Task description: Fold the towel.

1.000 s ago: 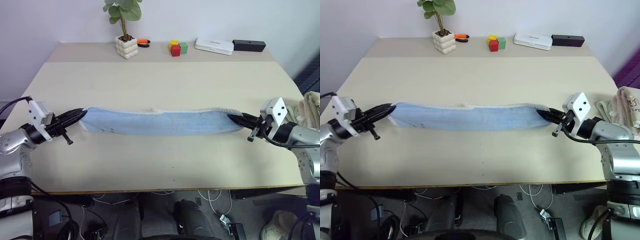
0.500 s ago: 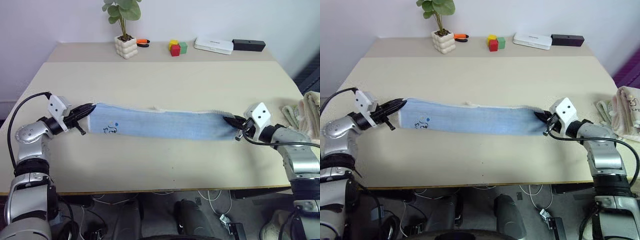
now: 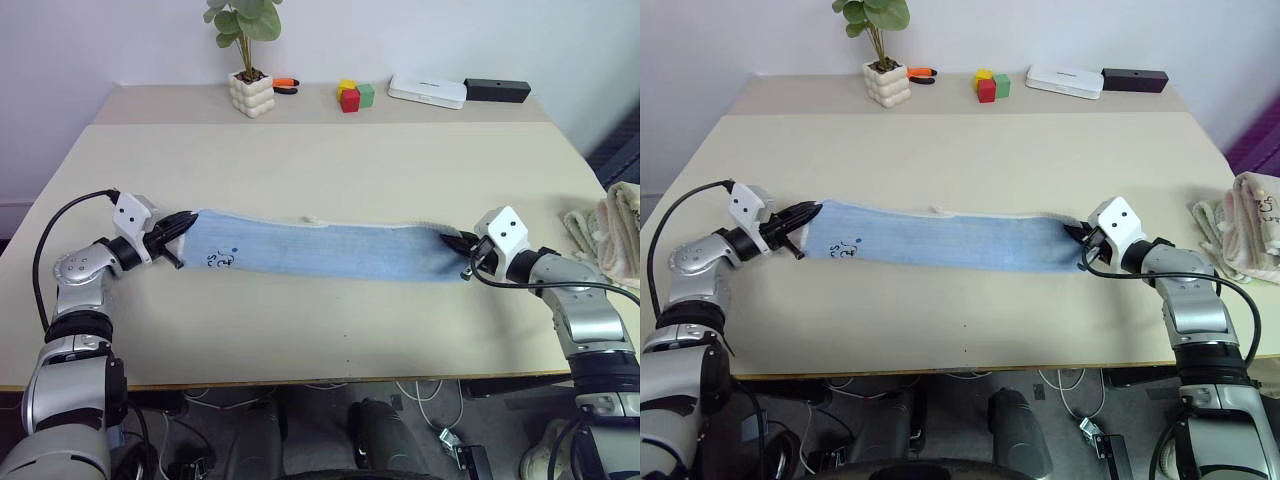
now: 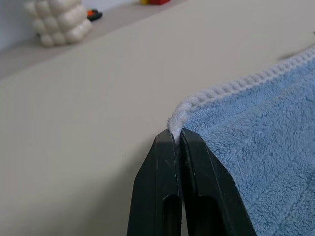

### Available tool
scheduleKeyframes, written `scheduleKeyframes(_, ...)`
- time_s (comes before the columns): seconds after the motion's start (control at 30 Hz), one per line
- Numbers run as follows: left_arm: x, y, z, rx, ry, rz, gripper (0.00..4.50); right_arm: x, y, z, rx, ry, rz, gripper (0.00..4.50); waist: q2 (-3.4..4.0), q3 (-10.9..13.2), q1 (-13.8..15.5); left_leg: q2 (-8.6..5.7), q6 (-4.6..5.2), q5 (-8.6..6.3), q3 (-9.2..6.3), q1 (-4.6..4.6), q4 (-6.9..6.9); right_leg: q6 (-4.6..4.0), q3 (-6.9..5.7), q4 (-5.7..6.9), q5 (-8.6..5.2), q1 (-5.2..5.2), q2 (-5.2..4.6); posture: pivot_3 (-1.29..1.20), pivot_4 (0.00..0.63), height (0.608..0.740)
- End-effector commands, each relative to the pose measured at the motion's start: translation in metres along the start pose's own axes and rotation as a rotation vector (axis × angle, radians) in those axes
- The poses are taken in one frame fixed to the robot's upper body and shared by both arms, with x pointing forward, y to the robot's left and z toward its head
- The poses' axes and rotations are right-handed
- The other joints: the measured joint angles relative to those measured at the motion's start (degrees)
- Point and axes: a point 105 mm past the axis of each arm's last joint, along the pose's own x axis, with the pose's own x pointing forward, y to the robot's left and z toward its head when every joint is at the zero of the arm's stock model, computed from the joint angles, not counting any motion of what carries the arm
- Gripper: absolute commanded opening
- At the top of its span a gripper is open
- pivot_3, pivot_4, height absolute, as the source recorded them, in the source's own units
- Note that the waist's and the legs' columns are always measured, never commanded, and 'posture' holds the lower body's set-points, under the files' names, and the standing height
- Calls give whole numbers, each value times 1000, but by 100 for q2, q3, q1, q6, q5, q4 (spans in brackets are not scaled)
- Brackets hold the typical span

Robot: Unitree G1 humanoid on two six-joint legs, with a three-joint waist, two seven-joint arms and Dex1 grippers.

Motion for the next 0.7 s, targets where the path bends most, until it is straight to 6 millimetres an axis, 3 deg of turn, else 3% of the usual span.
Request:
scheduleKeyframes(0.03, 1, 8, 7, -59, -6, 16, 984, 0, 0, 5, 37, -17, 13, 927, 0, 0, 0, 0, 0, 0, 0, 0, 0, 0, 0, 0, 0, 0, 0, 0, 150, 740)
scheduleKeyframes(0.27, -2, 13, 7, -2, 13, 44, 4421, -3, -5, 6, 32, -9, -11, 4301, 0, 0, 1, 0, 0, 0, 0, 0, 0, 0, 0, 0, 0, 0, 0, 0, 150, 740)
scheduleKeyframes(0.4, -9, 22, 9, -47, 15, 70, 4472, -7, -12, 10, 18, 1, -33, 4416, 0, 0, -6, 0, 0, 0, 0, 0, 0, 0, 0, 0, 0, 0, 0, 0, 150, 740)
scheduleKeyframes(0.43, -12, 27, 13, -78, -7, 90, 4178, -9, -15, 18, 15, -33, -49, 4477, 0, 0, -4, 0, 0, 0, 0, 0, -1, 0, 0, 0, 0, 0, 0, 0, 150, 740)
scheduleKeyframes(0.53, -16, 39, 26, -117, -70, 150, 3055, -11, -26, 43, 40, -136, -99, 3593, 0, 0, -6, 0, 0, 0, 0, 0, 0, 0, 0, 1, 0, 0, 0, 0, 150, 740)
scheduleKeyframes(0.7, -4, 41, 58, -126, -192, 190, 500, -4, -30, 80, 29, -263, -180, 1086, -1, 0, 5, 1, 0, 0, -2, 0, 0, 0, -1, 2, 0, 0, 0, 0, 150, 740)
